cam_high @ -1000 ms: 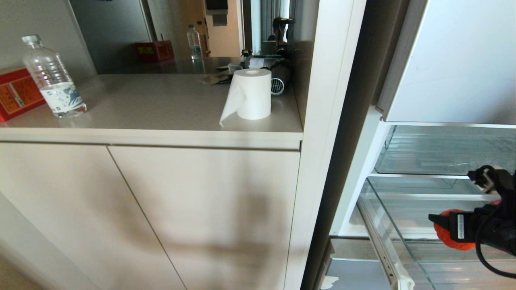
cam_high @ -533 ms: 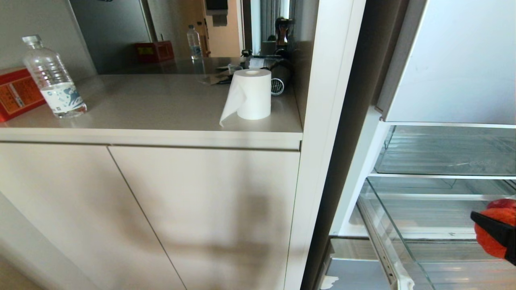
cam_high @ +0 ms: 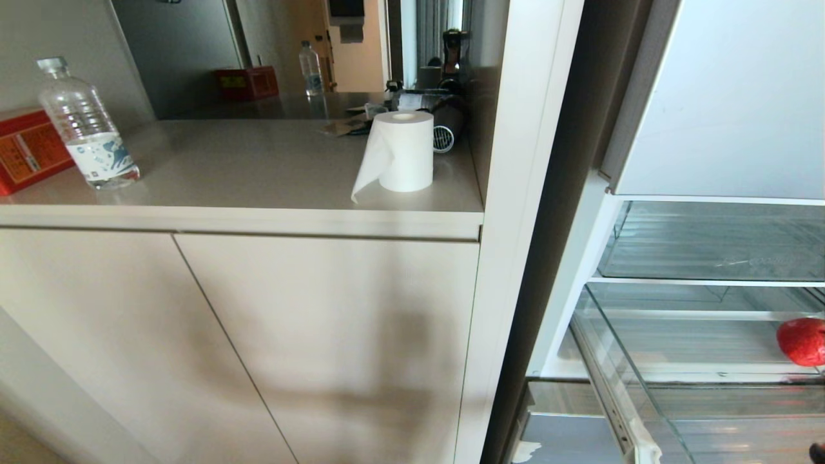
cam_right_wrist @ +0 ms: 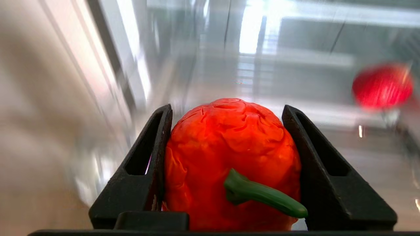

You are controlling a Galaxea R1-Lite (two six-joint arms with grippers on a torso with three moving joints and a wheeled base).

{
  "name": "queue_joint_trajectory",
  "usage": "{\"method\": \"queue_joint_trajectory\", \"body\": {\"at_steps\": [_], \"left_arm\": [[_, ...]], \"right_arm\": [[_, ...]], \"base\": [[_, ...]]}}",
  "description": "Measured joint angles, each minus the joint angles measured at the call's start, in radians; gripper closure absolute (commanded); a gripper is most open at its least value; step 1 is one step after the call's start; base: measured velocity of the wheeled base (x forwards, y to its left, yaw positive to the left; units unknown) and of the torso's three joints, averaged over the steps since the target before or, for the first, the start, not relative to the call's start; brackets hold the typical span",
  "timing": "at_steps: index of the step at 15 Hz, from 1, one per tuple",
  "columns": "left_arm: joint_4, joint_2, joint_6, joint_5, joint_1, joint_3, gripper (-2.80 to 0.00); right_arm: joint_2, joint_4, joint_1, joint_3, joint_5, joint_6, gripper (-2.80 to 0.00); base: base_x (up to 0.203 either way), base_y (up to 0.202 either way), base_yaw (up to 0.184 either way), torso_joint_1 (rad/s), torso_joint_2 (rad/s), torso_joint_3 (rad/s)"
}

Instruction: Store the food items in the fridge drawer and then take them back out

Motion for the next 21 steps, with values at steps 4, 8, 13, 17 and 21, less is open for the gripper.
{"method": "queue_joint_trajectory", "body": {"at_steps": [4,8,13,17,21], "left_arm": [[0.0,0.0,0.0,-0.001,0.0,0.0,0.0],[0.0,0.0,0.0,0.0,0.0,0.0,0.0],[0.0,0.0,0.0,0.0,0.0,0.0,0.0],[0.0,0.0,0.0,-0.001,0.0,0.0,0.0],[0.0,0.0,0.0,0.0,0.0,0.0,0.0]], "right_arm": [[-0.259,0.154,0.002,0.079,0.031,-0.081,0.0],[-0.354,0.148,0.001,0.105,0.037,-0.14,0.0],[-0.375,0.147,0.0,0.107,0.016,-0.119,0.0],[-0.375,0.148,0.0,0.108,0.015,-0.105,0.0],[-0.375,0.15,0.0,0.108,0.015,-0.095,0.0]], "base": [[0.0,0.0,0.0,0.0,0.0,0.0],[0.0,0.0,0.0,0.0,0.0,0.0],[0.0,0.0,0.0,0.0,0.0,0.0],[-0.002,0.006,-0.127,0.001,0.0,0.002],[-0.001,0.006,-0.176,0.0,0.0,0.002]]}}
